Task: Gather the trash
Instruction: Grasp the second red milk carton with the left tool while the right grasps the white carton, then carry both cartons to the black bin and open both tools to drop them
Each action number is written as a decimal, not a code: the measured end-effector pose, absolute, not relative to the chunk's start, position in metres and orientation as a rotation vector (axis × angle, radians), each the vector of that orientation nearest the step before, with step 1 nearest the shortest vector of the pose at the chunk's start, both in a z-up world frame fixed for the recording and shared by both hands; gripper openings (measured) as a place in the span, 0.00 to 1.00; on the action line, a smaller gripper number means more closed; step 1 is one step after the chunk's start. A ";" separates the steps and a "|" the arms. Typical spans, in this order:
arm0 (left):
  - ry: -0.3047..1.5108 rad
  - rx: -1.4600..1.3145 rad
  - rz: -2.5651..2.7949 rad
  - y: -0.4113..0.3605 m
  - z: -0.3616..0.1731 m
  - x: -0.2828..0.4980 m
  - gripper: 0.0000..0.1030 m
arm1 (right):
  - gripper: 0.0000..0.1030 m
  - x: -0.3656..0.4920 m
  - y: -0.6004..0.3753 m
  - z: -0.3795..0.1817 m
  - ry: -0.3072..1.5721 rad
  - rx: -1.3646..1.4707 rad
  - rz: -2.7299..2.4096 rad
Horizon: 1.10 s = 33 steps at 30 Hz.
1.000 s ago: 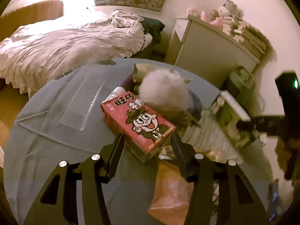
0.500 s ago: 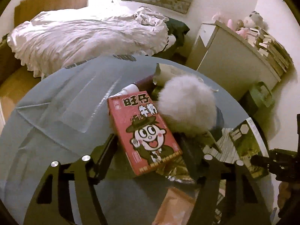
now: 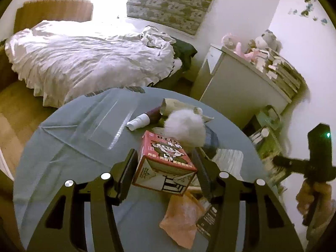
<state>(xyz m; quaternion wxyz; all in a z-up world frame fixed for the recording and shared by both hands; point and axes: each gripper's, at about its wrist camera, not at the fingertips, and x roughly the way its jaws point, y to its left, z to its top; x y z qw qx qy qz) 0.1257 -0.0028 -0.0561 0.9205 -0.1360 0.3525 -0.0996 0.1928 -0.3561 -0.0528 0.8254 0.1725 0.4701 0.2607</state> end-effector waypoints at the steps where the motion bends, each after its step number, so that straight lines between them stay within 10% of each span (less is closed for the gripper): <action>1: 0.735 -0.258 -0.195 -0.004 -0.058 0.127 0.52 | 0.42 0.191 -0.360 -0.050 0.992 0.380 0.558; 15: 0.864 -0.159 -0.150 -0.011 -0.107 0.157 0.50 | 0.42 0.173 -0.389 -0.054 1.006 0.401 0.533; 33: 0.661 -0.220 -0.547 -0.163 -0.006 0.146 0.50 | 0.42 0.158 -0.510 -0.039 0.800 0.666 0.359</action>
